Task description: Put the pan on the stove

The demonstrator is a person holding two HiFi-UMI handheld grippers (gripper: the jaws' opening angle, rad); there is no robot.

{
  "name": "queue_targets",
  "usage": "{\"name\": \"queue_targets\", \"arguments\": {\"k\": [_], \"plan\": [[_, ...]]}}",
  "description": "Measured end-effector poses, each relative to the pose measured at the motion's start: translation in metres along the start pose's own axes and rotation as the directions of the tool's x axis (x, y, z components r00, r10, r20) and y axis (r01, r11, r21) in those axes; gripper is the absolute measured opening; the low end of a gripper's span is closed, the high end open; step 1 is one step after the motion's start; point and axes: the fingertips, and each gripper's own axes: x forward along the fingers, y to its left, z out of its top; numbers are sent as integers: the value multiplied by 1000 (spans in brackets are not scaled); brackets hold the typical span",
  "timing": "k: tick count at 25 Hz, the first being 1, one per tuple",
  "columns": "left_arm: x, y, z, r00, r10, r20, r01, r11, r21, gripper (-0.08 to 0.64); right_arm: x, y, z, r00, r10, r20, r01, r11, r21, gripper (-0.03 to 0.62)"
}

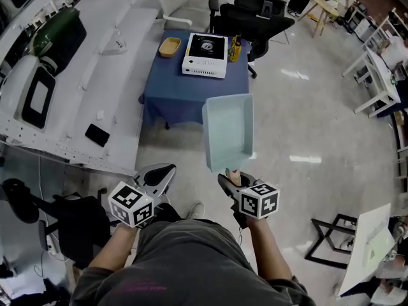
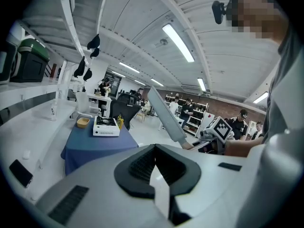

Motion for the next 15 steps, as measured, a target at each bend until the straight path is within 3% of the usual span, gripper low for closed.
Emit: {"name": "queue_targets", "arguments": {"k": [15], "plan": [[60, 30, 20, 1000, -19, 10, 19, 1000, -5, 3, 16, -52, 27, 999, -32, -16, 32, 999, 15, 130]]}}
